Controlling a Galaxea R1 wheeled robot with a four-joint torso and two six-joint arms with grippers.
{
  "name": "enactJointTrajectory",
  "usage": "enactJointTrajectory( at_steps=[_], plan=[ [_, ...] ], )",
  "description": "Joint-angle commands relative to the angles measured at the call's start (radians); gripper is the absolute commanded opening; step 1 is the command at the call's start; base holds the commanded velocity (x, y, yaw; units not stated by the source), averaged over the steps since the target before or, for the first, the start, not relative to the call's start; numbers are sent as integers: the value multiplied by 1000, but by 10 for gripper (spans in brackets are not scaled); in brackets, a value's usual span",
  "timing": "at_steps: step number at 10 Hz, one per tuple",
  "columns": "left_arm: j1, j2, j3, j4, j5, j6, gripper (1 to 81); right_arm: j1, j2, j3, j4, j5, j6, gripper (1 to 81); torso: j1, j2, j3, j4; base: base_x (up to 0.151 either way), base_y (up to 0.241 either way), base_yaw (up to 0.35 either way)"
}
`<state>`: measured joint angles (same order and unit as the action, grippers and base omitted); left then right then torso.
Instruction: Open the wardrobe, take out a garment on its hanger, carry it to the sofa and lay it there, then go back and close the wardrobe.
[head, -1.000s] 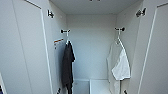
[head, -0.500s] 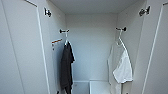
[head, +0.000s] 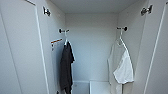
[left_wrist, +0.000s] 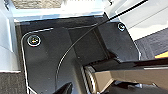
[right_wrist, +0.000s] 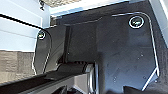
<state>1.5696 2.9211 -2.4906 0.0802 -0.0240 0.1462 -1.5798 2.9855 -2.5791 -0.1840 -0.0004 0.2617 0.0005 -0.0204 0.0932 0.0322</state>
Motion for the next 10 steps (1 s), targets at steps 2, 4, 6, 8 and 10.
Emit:
enactJointTrajectory(
  at_steps=[2,4,6,8,10],
  plan=[
    [-65,0,6,7,49,-2,811,59,0,5,0,-44,-2,811,0,0,0,0,0,0,0],
    [-72,8,-11,0,52,-14,811,62,2,5,3,-44,-1,811,0,0,-94,0,0,0,0],
    [-72,43,-78,0,50,-13,811,63,2,5,5,-44,1,811,0,0,-122,0,0,0,0],
    [-72,101,-171,0,52,-13,811,63,-1,4,9,-44,-1,811,0,0,-95,0,0,0,0],
    [-73,127,-205,-3,64,-13,811,63,6,4,5,-44,5,811,0,1,-130,0,0,0,0]
  ],
)
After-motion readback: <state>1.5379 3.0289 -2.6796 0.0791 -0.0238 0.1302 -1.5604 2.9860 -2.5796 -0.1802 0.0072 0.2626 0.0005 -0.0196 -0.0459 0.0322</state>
